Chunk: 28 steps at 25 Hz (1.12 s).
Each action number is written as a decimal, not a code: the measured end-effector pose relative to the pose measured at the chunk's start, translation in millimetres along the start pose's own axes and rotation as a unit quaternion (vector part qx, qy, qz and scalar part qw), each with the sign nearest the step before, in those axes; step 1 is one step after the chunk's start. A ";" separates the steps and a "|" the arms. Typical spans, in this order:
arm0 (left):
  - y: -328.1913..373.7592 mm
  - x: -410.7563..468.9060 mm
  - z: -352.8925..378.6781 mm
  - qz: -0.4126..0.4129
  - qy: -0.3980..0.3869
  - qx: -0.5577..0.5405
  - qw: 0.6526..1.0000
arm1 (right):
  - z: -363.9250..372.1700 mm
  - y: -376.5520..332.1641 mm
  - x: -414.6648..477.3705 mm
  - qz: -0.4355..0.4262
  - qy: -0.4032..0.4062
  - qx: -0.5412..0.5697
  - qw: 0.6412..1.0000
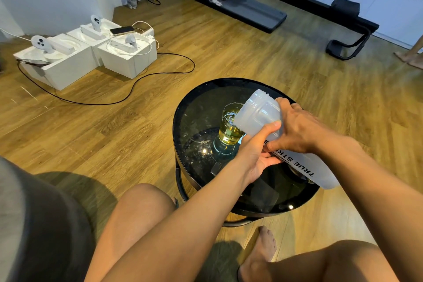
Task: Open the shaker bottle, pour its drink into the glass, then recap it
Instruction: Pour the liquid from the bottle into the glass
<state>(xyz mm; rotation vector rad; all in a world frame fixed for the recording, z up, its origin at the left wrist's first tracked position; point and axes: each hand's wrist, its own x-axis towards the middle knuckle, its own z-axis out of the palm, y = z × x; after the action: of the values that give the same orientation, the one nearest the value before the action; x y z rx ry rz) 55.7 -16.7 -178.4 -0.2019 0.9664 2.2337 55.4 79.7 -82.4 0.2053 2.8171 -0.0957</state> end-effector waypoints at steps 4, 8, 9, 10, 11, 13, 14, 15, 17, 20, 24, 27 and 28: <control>-0.7 1.2 -1.0 0.001 -0.001 -0.001 1.000 | -0.7 -0.4 0.3 0.000 -0.001 0.001 1.000; -0.7 2.0 -1.4 -0.001 0.001 -0.002 1.000 | -0.8 -1.0 0.4 0.000 -0.003 0.000 1.000; -0.6 2.4 -1.5 -0.001 0.001 -0.002 1.000 | -1.0 -1.3 0.4 0.000 -0.003 0.000 1.000; -0.7 2.5 -1.8 0.000 0.000 -0.003 1.000 | -1.2 -1.7 0.3 0.001 -0.004 0.001 1.000; -0.9 2.5 -2.1 0.000 0.001 -0.004 1.000 | -1.2 -1.8 0.1 0.001 -0.005 0.001 1.000; -1.2 2.7 -2.5 0.000 0.001 -0.005 1.000 | -1.4 -2.0 -0.2 0.001 -0.006 0.000 1.000; -1.3 2.5 -2.4 0.000 0.000 -0.006 1.000 | -1.6 -2.1 -0.5 0.001 -0.007 0.000 1.000; -1.1 2.3 -2.2 0.000 0.000 -0.006 1.000 | -1.7 -2.2 -0.9 0.001 -0.007 -0.001 1.000; -0.7 2.1 -1.7 -0.001 0.001 -0.005 1.000 | -2.4 -2.6 -1.2 0.001 -0.007 -0.001 1.000; -0.3 1.8 -1.3 -0.002 0.000 -0.006 1.000 | -3.2 -3.3 -1.1 0.001 -0.006 -0.001 1.000; -0.3 2.1 -1.5 -0.003 -0.003 -0.008 1.000 | -2.8 -3.2 -1.3 0.001 -0.007 0.000 1.000; -0.4 1.6 -1.1 -0.003 -0.003 -0.010 1.000 | -2.8 -2.9 -2.0 0.000 -0.006 0.001 1.000; -0.3 1.4 -1.1 -0.003 -0.003 -0.010 1.000 | -2.9 -3.0 -2.0 0.000 -0.007 0.001 1.000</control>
<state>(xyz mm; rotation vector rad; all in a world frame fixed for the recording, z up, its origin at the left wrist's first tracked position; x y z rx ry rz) 54.7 -16.5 -179.8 -0.2059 0.9380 2.2386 56.0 76.7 -78.9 0.2046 2.8034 -0.0999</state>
